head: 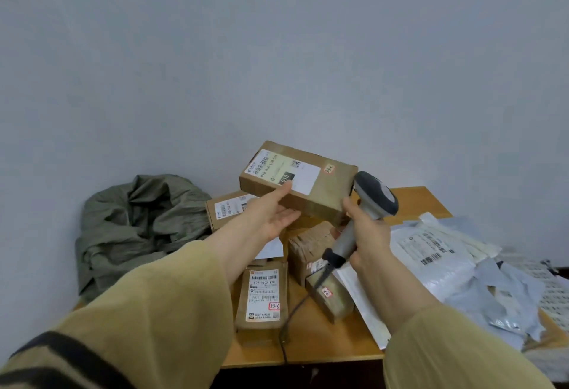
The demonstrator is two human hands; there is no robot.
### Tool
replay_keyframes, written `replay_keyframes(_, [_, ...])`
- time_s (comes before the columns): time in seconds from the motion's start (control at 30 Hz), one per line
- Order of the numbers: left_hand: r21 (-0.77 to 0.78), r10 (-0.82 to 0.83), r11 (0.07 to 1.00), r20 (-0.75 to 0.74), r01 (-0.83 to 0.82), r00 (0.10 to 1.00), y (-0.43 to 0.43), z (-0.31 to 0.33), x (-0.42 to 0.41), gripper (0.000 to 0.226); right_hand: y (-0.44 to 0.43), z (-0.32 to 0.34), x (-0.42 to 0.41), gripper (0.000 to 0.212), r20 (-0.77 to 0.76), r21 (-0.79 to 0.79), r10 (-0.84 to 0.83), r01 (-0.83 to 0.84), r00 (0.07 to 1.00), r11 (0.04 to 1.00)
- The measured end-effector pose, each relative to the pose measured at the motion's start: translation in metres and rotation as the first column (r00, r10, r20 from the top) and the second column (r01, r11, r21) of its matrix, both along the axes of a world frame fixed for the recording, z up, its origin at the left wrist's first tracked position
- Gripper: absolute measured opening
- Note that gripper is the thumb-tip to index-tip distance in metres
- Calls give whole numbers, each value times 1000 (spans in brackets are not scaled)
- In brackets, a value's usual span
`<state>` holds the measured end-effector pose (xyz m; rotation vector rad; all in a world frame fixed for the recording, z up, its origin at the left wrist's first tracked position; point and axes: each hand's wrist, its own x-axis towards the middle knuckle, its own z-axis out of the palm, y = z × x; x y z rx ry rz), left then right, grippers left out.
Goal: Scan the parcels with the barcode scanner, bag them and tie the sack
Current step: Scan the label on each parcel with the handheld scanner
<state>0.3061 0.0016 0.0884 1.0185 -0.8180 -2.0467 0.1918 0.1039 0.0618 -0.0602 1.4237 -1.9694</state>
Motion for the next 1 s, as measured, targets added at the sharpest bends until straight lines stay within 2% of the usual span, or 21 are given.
replay_keyframes(0.1, [-115,28,993,157,-10,987,-28,-3,12,41,3,4,-4,28,-228,131,141,-113,963,985])
replay_keyframes(0.2, [-275,48,960,335,49,941,-51,-5,21,34,8,16,1,27,-332,173,356,-314,874,933])
replay_keyframes(0.33, [-408,81,904,462,131,883,-65,-2,20,31,4,34,9,20,-413,180,466,-432,782,884])
replay_keyframes(0.5, [-498,133,825,628,265,767,-73,-1,18,42,1,44,9,11,-432,235,520,-464,737,854])
replay_keyframes(1.0, [-520,137,783,680,342,721,-72,-2,2,45,6,45,9,10,-490,267,532,-462,691,846])
